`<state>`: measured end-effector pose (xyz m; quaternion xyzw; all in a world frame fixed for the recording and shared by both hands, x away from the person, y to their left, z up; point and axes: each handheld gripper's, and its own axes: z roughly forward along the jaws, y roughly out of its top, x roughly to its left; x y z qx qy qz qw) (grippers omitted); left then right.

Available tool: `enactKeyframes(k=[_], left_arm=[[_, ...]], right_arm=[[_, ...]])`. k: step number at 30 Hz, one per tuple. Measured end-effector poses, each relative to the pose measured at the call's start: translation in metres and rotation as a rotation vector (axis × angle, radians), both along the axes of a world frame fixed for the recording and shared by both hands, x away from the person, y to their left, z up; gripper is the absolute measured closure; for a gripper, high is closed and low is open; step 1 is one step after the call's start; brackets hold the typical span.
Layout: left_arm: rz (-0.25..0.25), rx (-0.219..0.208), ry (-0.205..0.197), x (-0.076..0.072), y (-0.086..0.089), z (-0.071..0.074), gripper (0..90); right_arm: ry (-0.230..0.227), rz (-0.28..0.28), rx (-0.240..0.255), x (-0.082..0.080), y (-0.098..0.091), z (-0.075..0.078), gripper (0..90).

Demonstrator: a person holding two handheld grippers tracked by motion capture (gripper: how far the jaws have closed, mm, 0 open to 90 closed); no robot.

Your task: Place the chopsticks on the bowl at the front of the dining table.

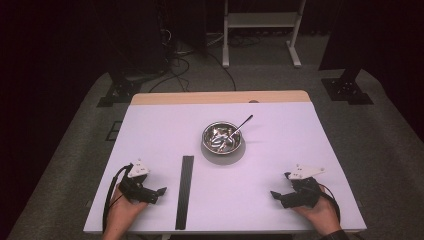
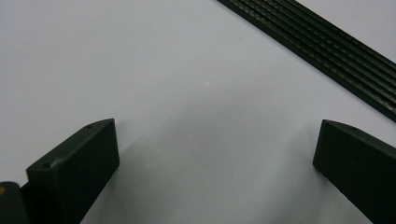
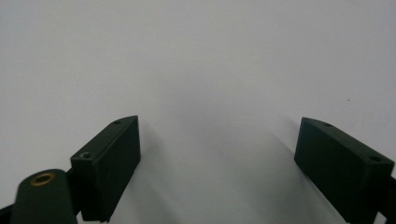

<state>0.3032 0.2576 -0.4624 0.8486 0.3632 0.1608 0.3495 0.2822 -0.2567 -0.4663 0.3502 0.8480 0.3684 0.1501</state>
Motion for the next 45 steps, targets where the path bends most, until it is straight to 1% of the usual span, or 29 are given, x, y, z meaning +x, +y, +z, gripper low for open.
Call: enactKeyframes(k=[4, 9, 11, 13, 18, 21, 23, 24, 26, 28, 29, 31, 35, 37, 39, 40, 45], left_arm=[[0.003, -0.007, 0.003, 0.000, 0.000, 0.001, 0.0], [0.008, -0.004, 0.001, 0.001, 0.000, 0.001, 0.0], [0.018, -0.014, 0.004, 0.002, 0.001, 0.001, 0.0], [0.019, -0.022, -0.005, 0.002, 0.002, 0.002, 0.0], [0.017, -0.047, 0.004, 0.003, 0.001, 0.003, 0.0], [0.020, -0.055, 0.010, 0.003, 0.000, 0.004, 0.0], [0.016, -0.038, 0.009, 0.003, -0.001, 0.007, 0.0], [0.018, -0.038, 0.005, 0.004, -0.001, 0.009, 0.0], [0.016, -0.058, 0.003, 0.006, -0.002, 0.012, 0.0], [0.012, -0.053, -0.003, 0.008, -0.005, 0.015, 0.0], [0.013, -0.065, -0.005, 0.009, -0.006, 0.015, 0.0], [0.010, -0.055, 0.002, 0.010, -0.008, 0.016, 0.0], [0.000, -0.057, 0.001, 0.012, -0.012, 0.018, 0.0], [-0.011, -0.057, 0.005, 0.015, -0.016, 0.019, 0.0], [-0.014, -0.063, 0.002, 0.016, -0.018, 0.020, 0.0], [-0.014, -0.081, 0.002, 0.018, -0.019, 0.021, 0.0], [-0.017, -0.078, 0.000, 0.021, -0.022, 0.023, 0.0]], right_arm=[[0.000, 0.000, 0.000, 0.000, 0.000, 0.000, 12.6], [0.000, 0.000, 0.000, 0.000, 0.000, 0.000, 12.6], [0.000, 0.000, 0.000, 0.000, 0.000, 0.000, 12.6], [0.000, 0.000, 0.000, 0.000, 0.000, 0.000, 12.6], [0.000, 0.000, 0.000, 0.000, 0.000, 0.000, 12.6], [0.001, 0.001, 0.000, 0.000, 0.000, 0.000, 12.6], [0.001, 0.001, 0.000, 0.000, 0.000, 0.000, 12.6], [0.002, 0.001, 0.000, 0.000, 0.000, 0.000, 12.6], [0.001, 0.001, 0.000, 0.000, 0.000, 0.000, 12.6], [0.000, 0.001, 0.001, 0.000, 0.000, 0.000, 12.6], [0.000, 0.000, 0.001, 0.000, 0.000, 0.000, 12.6], [0.000, 0.001, 0.001, 0.000, 0.000, 0.000, 12.6], [0.000, 0.000, 0.001, 0.000, 0.000, 0.000, 12.6], [0.000, 0.000, 0.000, 0.000, 0.000, 0.000, 12.6], [0.000, 0.001, 0.000, 0.000, 0.000, 0.000, 12.6], [0.000, 0.001, 0.000, 0.000, 0.000, 0.000, 12.6], [0.000, 0.000, 0.000, 0.000, 0.000, 0.000, 12.6]])
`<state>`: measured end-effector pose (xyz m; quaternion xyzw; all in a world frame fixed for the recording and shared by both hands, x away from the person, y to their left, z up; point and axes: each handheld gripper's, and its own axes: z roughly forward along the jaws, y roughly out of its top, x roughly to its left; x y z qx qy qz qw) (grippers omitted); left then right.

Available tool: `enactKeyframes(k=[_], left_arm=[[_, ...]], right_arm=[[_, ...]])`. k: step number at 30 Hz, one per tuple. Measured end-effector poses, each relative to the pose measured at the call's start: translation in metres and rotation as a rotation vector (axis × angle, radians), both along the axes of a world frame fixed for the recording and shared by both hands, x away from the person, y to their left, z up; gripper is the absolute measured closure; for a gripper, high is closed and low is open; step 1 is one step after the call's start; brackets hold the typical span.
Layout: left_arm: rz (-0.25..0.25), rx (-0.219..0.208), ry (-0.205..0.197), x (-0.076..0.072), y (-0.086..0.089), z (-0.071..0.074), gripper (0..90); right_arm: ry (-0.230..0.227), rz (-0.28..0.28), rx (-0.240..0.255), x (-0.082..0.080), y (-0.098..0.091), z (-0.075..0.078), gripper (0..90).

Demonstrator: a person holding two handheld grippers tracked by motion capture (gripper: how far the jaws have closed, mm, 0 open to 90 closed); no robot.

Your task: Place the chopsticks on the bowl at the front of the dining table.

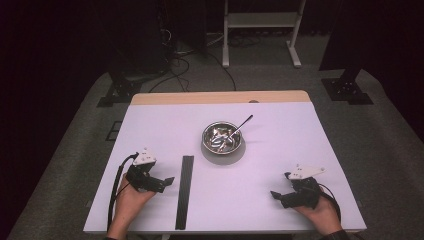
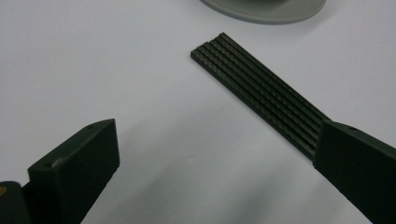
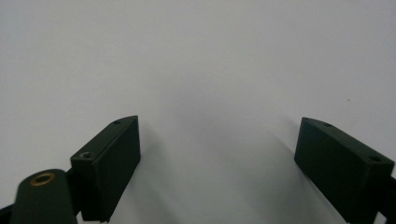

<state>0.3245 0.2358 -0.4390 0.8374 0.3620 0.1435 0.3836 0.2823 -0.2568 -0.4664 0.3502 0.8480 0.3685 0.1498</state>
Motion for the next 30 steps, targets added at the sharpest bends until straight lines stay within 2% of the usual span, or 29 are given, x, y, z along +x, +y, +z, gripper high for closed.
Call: enactKeyframes(k=[11, 18, 24, 26, 30], left_arm=[[0.000, -0.024, -0.003, 0.009, -0.005, 0.003, 0.0], [0.006, -0.003, -0.003, 0.022, -0.010, 0.002, 0.0], [0.004, -0.021, 0.002, 0.031, -0.014, -0.002, 0.0], [0.004, -0.003, 0.013, 0.036, -0.017, -0.004, 0.0], [0.005, -0.002, 0.013, 0.040, -0.019, -0.004, 0.0]], right_arm=[[0.000, 0.000, 0.000, 0.000, 0.000, 0.000, 12.6], [0.000, 0.000, 0.000, 0.000, 0.000, 0.000, 12.6], [-0.001, 0.000, 0.000, 0.000, 0.000, 0.000, 12.6], [0.000, 0.000, 0.000, 0.000, 0.000, 0.000, 12.6], [-0.001, 0.000, 0.000, 0.000, 0.000, 0.000, 12.6]])
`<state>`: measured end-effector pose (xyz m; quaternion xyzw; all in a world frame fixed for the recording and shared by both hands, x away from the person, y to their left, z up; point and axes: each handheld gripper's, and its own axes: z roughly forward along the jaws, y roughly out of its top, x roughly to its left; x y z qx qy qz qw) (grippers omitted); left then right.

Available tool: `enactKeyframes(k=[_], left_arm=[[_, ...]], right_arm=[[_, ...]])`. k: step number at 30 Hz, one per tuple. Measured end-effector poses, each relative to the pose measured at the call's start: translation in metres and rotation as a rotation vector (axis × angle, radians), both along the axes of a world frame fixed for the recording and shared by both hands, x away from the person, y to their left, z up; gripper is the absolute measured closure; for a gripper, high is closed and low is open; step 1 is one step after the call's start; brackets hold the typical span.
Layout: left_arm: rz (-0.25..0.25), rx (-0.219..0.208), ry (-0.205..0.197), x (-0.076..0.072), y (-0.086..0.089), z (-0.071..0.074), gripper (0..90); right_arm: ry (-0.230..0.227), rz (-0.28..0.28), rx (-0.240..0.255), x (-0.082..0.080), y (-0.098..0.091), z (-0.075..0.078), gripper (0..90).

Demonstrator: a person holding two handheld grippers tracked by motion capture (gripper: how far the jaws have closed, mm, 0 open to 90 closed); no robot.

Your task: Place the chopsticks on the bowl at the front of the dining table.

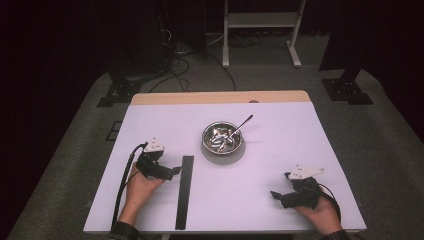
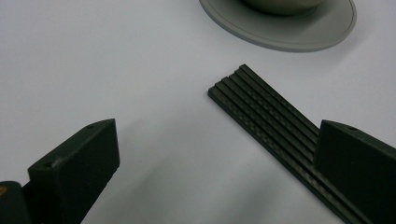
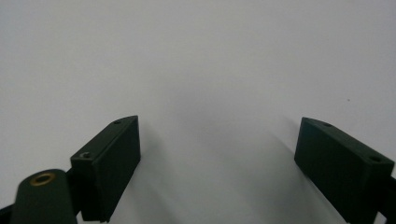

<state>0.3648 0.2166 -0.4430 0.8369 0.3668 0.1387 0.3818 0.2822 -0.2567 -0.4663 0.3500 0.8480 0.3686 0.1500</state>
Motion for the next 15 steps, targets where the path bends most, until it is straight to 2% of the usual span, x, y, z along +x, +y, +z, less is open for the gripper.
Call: enactKeyframes(k=[8, 15], left_arm=[[0.009, -0.018, 0.012, 0.012, -0.006, -0.006, 0.0], [0.020, -0.008, 0.016, 0.020, -0.007, -0.009, 0.0]], right_arm=[[0.000, 0.000, 0.000, 0.000, 0.000, 0.000, 12.6], [0.000, 0.000, 0.000, 0.000, 0.000, 0.000, 12.6]])
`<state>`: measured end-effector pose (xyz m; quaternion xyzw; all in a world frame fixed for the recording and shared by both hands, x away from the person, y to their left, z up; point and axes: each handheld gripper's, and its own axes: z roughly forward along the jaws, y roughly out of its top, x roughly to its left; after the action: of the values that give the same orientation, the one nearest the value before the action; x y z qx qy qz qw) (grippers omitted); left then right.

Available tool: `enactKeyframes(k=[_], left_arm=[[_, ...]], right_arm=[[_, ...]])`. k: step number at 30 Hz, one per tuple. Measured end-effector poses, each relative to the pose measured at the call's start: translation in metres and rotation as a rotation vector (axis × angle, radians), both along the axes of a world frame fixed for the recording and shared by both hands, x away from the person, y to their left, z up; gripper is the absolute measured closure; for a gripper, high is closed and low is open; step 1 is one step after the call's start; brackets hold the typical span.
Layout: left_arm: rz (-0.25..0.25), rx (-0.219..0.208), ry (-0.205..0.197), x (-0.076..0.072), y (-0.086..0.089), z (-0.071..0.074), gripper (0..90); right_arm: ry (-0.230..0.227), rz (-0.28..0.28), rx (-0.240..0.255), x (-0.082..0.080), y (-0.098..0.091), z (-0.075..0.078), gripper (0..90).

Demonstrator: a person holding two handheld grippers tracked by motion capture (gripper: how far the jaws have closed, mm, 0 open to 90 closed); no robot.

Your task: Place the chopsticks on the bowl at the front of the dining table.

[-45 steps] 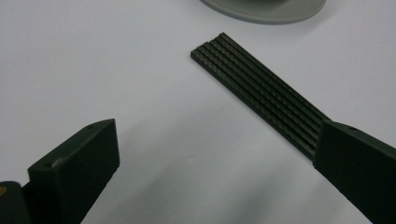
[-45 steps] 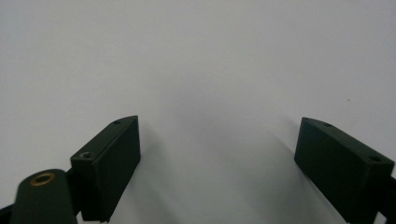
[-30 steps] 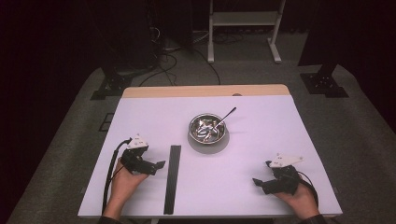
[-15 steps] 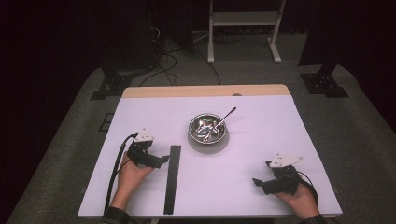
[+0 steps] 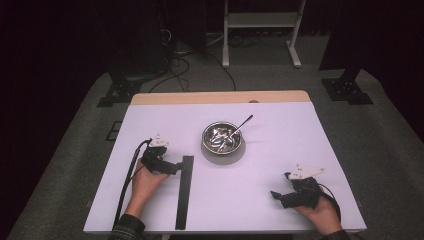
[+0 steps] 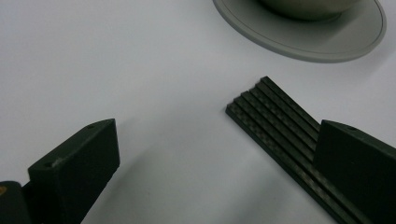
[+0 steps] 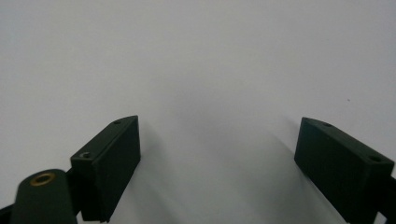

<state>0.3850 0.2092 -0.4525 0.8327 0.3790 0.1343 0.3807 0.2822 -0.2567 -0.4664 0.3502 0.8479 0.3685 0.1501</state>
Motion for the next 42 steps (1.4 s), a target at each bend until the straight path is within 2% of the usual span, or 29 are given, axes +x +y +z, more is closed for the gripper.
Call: enactKeyframes(k=[9, 13, 24, 31, 42], left_arm=[[0.000, 0.025, 0.015, 0.005, -0.004, -0.007, 0.0], [0.001, 0.030, 0.012, 0.005, -0.004, -0.007, 0.0], [0.013, 0.094, -0.012, 0.004, -0.005, -0.008, 0.0], [0.019, 0.085, -0.024, 0.001, -0.004, -0.010, 0.0], [0.019, 0.083, -0.030, -0.012, -0.003, -0.010, 0.0]], right_arm=[[-0.001, 0.000, 0.000, 0.000, 0.000, 0.000, 12.6], [-0.001, 0.000, 0.000, 0.000, 0.000, 0.000, 12.6], [-0.001, 0.000, 0.000, 0.000, 0.000, 0.000, 12.6], [-0.001, 0.000, 0.000, 0.000, 0.000, 0.000, 12.6], [-0.001, 0.001, -0.001, 0.000, 0.000, 0.000, 12.6]])
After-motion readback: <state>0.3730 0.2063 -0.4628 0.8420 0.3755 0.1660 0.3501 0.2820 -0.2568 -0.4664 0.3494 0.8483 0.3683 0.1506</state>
